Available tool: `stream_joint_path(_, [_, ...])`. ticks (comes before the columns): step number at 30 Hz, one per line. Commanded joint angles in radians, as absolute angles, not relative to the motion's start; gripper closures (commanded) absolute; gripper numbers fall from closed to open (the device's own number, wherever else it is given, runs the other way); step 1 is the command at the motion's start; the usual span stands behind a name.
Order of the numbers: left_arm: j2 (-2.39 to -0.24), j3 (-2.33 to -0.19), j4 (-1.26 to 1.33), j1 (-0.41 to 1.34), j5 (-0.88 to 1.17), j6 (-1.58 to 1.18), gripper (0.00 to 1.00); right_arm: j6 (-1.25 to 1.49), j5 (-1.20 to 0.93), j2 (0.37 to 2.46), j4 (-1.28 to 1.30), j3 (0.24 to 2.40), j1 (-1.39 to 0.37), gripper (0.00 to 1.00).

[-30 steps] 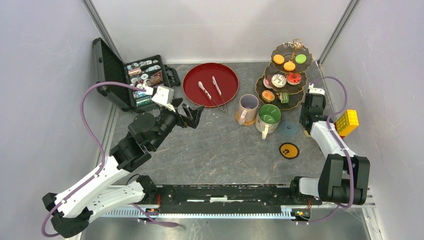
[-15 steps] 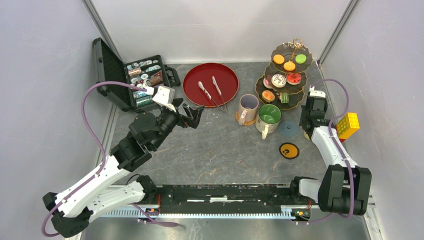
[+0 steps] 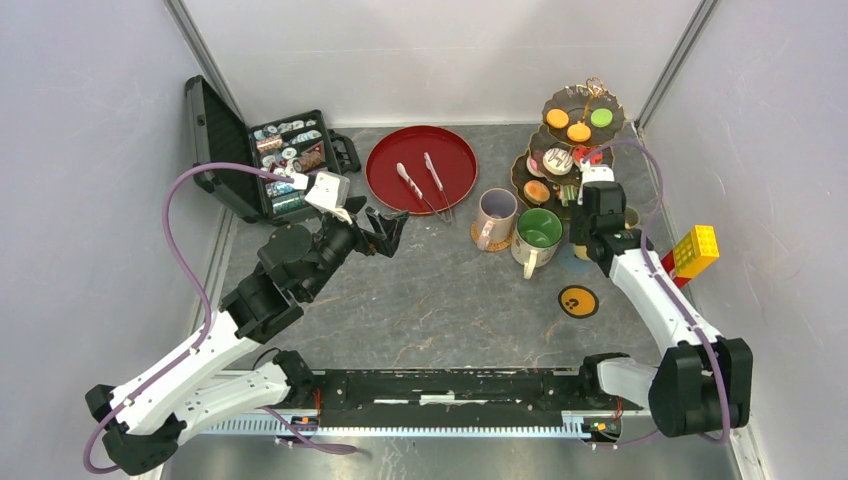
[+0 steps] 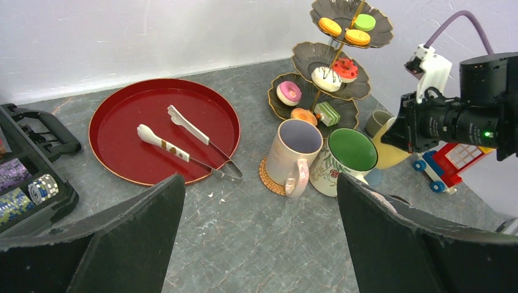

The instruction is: Serve the afternoon tea

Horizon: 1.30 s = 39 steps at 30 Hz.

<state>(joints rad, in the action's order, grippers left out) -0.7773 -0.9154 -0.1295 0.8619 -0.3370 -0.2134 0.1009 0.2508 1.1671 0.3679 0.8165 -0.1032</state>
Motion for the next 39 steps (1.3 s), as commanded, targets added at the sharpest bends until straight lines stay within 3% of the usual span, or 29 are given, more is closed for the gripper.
stream_joint_path(1, [-0.778,-0.950,-0.109,0.868,-0.339,-0.237,0.00,0.121,0.273,1.193,0.293,0.868,-0.143,1.00])
stream_joint_path(23, [-0.779,-0.951,-0.110,0.868,-0.337,-0.238,0.00,0.156,0.311,1.255,0.252,0.799,-0.167,0.98])
stream_joint_path(25, [-0.778,-0.951,-0.110,0.868,-0.335,-0.239,0.00,0.158,0.311,1.254,0.257,0.798,-0.166,0.95])
stream_joint_path(32, [-0.780,-0.950,-0.110,0.868,-0.329,-0.242,0.00,0.157,0.308,1.207,0.330,0.851,-0.169,0.64])
stream_joint_path(39, [-0.768,-0.953,-0.110,0.868,-0.328,-0.242,0.00,0.143,0.405,1.026,0.505,0.867,-0.170,0.42])
